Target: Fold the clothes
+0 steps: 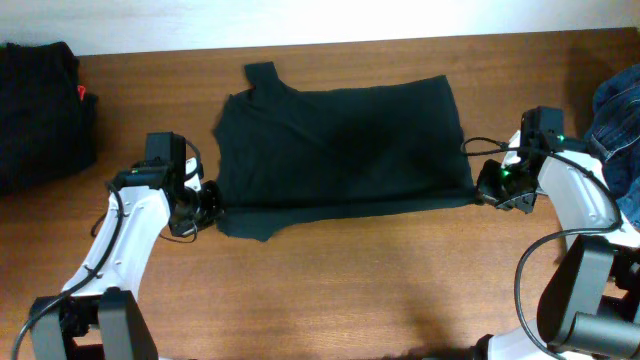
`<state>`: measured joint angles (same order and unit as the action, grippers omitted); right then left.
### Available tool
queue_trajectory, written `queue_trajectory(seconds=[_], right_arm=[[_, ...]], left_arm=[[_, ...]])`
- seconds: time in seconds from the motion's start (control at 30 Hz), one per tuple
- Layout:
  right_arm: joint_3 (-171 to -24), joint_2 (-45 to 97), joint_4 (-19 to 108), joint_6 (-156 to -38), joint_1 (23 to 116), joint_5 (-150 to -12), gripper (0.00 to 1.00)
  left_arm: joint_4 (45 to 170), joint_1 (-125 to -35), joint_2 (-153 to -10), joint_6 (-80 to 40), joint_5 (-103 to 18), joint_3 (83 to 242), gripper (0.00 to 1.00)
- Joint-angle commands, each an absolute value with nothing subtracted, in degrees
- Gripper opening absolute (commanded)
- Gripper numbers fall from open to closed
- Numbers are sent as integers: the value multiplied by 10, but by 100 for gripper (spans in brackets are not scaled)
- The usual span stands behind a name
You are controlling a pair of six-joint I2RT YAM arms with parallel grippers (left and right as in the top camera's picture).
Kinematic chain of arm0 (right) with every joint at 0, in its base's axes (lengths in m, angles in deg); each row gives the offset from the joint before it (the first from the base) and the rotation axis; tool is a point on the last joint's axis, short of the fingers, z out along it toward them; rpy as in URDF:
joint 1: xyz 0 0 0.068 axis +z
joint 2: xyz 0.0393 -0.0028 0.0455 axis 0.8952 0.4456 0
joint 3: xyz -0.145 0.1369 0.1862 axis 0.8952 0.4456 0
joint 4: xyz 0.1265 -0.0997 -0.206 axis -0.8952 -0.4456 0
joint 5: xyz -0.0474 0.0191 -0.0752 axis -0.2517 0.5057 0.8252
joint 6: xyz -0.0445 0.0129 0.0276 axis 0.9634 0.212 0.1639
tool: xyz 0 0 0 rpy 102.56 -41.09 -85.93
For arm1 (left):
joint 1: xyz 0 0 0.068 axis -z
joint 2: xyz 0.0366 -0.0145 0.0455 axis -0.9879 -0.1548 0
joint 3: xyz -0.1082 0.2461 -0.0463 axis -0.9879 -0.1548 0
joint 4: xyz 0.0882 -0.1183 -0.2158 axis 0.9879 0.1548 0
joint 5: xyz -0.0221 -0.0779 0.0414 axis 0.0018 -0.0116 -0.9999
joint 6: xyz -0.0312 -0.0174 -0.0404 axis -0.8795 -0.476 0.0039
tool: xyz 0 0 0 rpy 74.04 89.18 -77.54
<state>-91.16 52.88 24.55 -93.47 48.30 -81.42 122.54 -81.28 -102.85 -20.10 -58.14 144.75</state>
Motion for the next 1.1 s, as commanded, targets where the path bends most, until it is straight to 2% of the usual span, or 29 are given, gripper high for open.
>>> queue_trajectory(seconds=[0.0, 0.6, 1.07], right_arm=[[-922, 533, 261, -940, 482, -827, 4], [-922, 572, 390, -944, 527, -830, 4], [-922, 581, 451, -945, 527, -822, 4]], left_arm=[[1208, -816, -1031, -205, -565, 1454, 1], [1112, -816, -1031, -229, -593, 1454, 1], [1071, -816, -1064, -231, -628, 1454, 2]])
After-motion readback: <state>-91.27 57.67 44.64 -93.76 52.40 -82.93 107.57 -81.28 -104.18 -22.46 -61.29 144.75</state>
